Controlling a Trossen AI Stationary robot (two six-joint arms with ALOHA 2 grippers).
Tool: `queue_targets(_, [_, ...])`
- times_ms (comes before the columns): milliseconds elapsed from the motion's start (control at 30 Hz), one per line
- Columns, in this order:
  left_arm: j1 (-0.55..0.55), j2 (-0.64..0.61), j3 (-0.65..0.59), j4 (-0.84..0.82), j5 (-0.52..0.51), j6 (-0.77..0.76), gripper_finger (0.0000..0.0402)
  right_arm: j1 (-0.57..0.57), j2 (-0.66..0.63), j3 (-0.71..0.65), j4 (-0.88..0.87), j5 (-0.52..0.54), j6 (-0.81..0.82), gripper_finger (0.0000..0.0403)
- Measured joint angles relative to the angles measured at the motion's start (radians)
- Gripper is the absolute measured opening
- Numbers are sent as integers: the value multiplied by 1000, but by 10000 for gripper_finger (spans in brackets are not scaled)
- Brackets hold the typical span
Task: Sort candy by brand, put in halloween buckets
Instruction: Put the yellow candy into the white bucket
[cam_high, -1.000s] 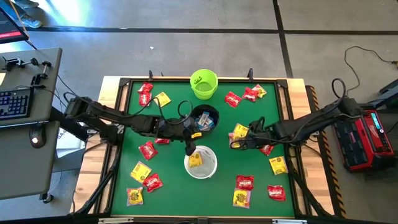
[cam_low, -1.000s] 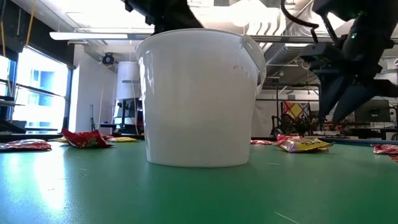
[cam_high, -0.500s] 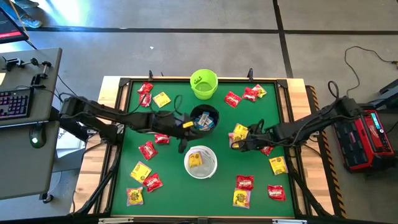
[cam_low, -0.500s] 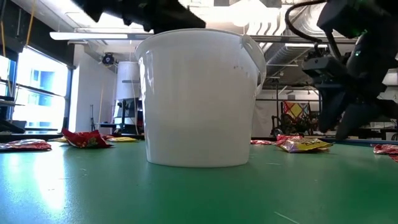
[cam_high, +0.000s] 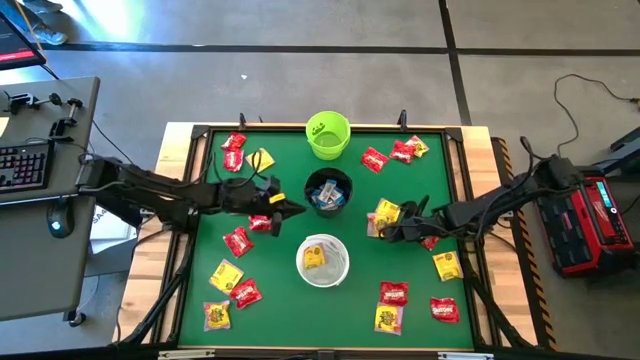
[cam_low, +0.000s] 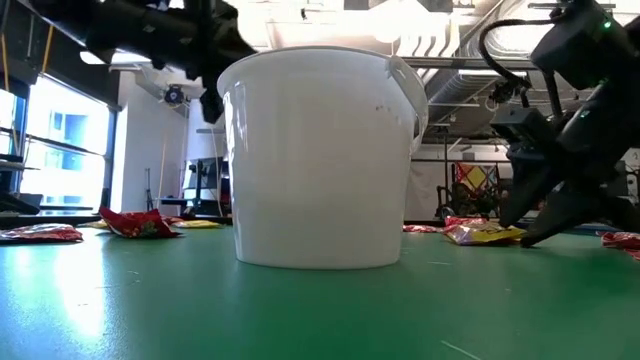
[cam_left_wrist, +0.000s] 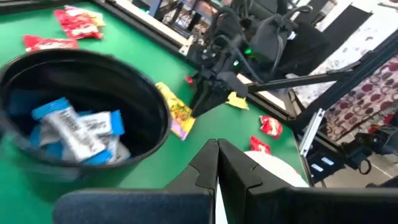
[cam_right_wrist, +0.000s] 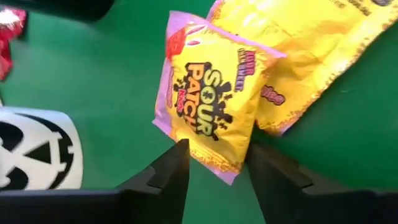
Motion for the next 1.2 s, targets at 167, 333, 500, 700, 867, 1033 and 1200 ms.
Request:
queue_targets(167, [0,-34,-34,-10,-32,0,0,0,-1,-33,25,14,2,86])
queue_targets(333, [0,-48,-61,5,-85,-22,0,0,-2,-30,29,18,-52,9])
queue_targets(500, [0,-79,-101,6,-128,-34,0,-1,-6,38,-18,25,-85,2])
queue_targets(700, [-1,-96,-140,5,-130,-24,0,-1,-13,227,-172,31,-211,1])
queue_targets(867, [-1,-100,-156,2,-138,-41,0,4,-15,462,-378,78,-349,0])
queue_targets(1033, [4,-100,-156,4,-175,-25,0,21,20,687,-514,91,-509,0])
queue_targets(1200, [26,-100,-156,4,-193,-23,0,48,138,903,-616,63,-627,0])
